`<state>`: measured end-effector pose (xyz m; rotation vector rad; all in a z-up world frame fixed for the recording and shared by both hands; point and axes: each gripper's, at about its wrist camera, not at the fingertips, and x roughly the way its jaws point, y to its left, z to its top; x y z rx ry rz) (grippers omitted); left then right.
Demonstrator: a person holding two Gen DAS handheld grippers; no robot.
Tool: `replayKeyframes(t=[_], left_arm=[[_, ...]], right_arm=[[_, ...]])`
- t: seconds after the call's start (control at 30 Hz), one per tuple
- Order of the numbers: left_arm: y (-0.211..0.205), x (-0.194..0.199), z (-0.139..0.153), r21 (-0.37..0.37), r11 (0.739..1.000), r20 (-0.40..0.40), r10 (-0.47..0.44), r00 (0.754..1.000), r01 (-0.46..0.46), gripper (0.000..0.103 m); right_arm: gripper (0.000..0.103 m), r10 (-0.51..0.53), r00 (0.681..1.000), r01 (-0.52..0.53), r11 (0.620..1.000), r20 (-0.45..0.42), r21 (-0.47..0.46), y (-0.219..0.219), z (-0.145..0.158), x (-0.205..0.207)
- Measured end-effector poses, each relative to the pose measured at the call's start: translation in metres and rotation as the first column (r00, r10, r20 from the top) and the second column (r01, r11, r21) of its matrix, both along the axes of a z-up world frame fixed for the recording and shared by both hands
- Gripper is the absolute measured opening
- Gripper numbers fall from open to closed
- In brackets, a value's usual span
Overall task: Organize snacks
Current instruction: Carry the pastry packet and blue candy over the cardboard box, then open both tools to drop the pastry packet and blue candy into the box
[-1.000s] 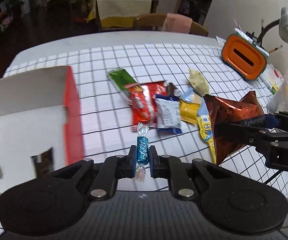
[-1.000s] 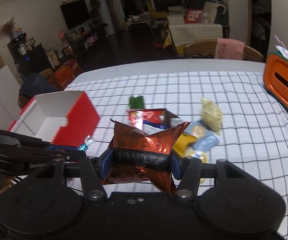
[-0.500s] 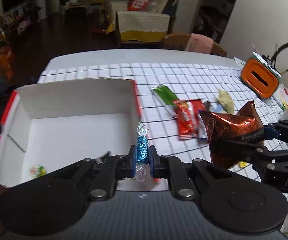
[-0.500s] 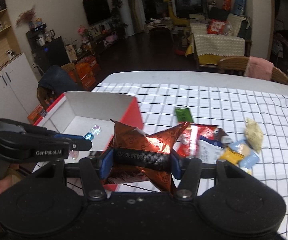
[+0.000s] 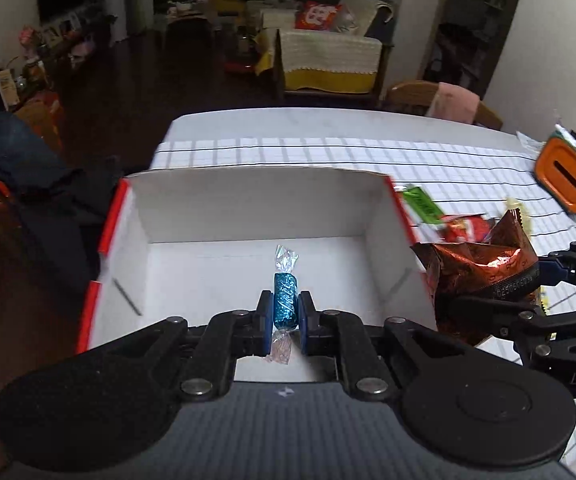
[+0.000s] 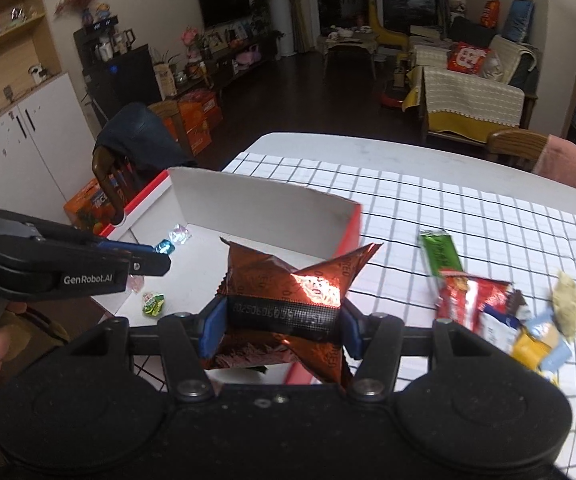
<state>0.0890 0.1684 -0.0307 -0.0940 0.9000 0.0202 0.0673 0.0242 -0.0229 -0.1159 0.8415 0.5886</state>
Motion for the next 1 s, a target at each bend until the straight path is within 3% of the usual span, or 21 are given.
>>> replayKeyframes(t=[0.37,1.0], left_arm=[[0.059,0.029,-0.028,0.046,0.998,-0.064,0.037,0.997,-0.034,0.013],[0.07,0.051,-0.079,0.073,0.997,-0.247,0.04,0.968,-0.023,0.012]], right_arm=[[0.057,0.064,0.997,-0.066,0.994,-0.033,-0.085,0.061,-0.026,0.027],[0.057,0.143,0.976,-0.175,0.964,-0.165,-0.199,0.122,-0.081,0.046]])
